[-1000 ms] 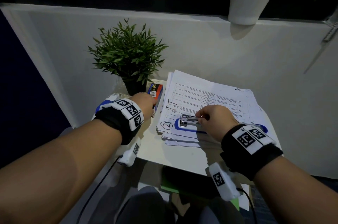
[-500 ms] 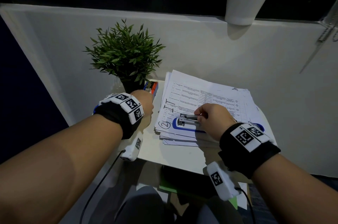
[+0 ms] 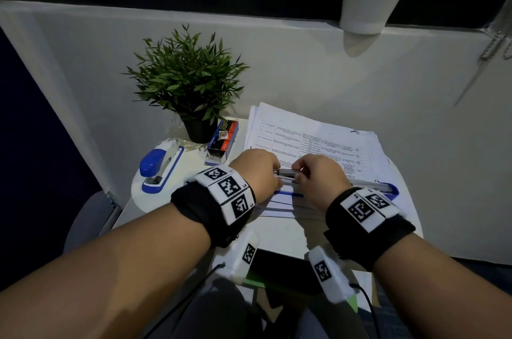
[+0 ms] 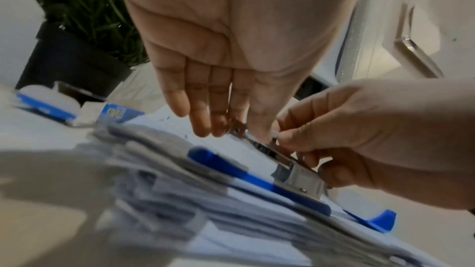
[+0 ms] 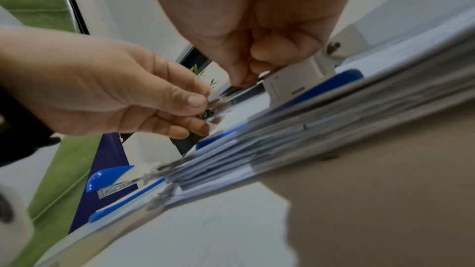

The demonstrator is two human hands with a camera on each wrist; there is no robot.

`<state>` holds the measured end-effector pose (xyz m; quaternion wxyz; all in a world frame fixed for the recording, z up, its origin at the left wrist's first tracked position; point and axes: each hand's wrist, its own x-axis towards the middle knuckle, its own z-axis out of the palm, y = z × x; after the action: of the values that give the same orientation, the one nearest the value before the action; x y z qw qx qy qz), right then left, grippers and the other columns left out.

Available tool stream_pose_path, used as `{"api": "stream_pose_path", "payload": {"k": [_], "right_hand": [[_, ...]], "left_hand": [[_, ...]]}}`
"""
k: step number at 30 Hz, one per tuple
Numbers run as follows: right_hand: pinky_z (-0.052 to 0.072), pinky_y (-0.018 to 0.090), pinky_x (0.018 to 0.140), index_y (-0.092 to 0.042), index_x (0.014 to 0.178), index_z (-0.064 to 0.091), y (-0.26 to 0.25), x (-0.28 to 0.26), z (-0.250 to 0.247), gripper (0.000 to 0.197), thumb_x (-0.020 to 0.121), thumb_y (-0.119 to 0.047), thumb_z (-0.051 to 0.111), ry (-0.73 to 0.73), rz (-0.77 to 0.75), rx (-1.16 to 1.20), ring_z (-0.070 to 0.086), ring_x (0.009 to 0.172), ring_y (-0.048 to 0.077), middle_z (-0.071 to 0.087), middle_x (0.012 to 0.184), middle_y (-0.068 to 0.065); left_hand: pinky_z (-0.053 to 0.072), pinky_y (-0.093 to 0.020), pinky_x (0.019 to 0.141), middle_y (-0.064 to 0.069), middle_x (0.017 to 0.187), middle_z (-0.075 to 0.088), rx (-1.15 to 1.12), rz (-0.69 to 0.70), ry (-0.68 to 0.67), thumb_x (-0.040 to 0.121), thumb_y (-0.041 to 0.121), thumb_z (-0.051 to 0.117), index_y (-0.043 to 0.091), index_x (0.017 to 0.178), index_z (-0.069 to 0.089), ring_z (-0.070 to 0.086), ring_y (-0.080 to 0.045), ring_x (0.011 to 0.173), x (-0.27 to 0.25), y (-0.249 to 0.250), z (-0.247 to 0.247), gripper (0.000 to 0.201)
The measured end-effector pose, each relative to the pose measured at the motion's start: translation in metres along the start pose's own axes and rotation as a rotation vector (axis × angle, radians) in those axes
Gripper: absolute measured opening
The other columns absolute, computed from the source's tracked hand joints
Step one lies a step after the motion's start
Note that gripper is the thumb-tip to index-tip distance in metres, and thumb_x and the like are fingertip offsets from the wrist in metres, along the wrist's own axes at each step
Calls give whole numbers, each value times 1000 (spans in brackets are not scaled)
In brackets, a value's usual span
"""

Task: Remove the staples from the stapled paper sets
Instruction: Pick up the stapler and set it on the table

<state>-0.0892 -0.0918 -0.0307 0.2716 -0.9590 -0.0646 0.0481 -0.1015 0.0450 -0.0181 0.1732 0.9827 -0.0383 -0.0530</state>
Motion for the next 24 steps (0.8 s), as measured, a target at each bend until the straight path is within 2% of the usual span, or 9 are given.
{"api": "stream_pose_path", "payload": {"k": [3, 6, 9, 11, 15, 19, 21, 24], "right_hand": [[45, 28, 81, -17, 108, 63, 1, 2, 2, 18, 94, -14, 52, -3, -3, -21, 54, 92, 19, 60, 102, 2], [46, 27, 80, -20, 104, 65, 2, 2, 2, 16, 92, -15, 55, 9, 0, -14, 56, 91, 19, 60, 94, -1], [41, 25, 72, -22, 99, 67, 4, 4, 1, 13, 87, -18, 63, 7, 8, 18, 55, 83, 16, 60, 87, -4], [41, 25, 70, -23, 99, 68, 4, 4, 0, 15, 84, -20, 67, -3, 17, 51, 54, 80, 15, 59, 84, -6], [44, 26, 80, -26, 109, 67, 10, 1, -1, 27, 82, -21, 71, 19, 3, 72, 54, 90, 15, 55, 95, -7], [38, 26, 80, -31, 101, 69, 16, -1, -1, 21, 87, -17, 60, 56, -9, -67, 48, 107, 19, 44, 106, -4], [41, 31, 88, -35, 107, 68, 16, -2, 3, 28, 88, -17, 59, 30, -28, -131, 42, 114, 21, 43, 108, -2], [40, 40, 98, -41, 121, 60, 12, -4, 9, 36, 91, -22, 57, -19, -71, -185, 36, 116, 24, 34, 102, -3]], "left_hand": [[44, -27, 88, -3, 114, 63, -44, -9, 40, 88, 26, 63, 19, 116, 64, 56, -19, 106, 0, 0, 1, 29], [47, -29, 88, -3, 109, 66, -87, -16, 28, 88, 23, 62, 18, 113, 66, 59, -19, 101, 0, -2, 2, 25], [50, -31, 88, -2, 102, 69, -125, -19, 10, 88, 23, 62, 18, 110, 67, 63, -19, 94, -1, -2, 2, 23], [49, -32, 88, -1, 101, 69, -129, -20, 17, 88, 23, 63, 18, 109, 68, 63, -18, 94, -1, -3, 2, 22], [47, -30, 91, 0, 107, 67, -120, -17, 32, 87, 27, 64, 21, 113, 67, 59, -16, 100, -1, -5, 3, 27], [46, -27, 91, 0, 111, 66, -108, -15, 40, 87, 28, 64, 21, 116, 66, 58, -16, 104, 0, -6, 4, 30], [47, -29, 89, 0, 108, 67, -112, -15, 43, 87, 27, 63, 21, 112, 67, 59, -16, 100, 0, -5, 4, 26], [48, -31, 88, -1, 104, 67, -112, -20, 45, 87, 25, 63, 20, 108, 69, 58, -17, 98, -2, -4, 4, 22]]}}
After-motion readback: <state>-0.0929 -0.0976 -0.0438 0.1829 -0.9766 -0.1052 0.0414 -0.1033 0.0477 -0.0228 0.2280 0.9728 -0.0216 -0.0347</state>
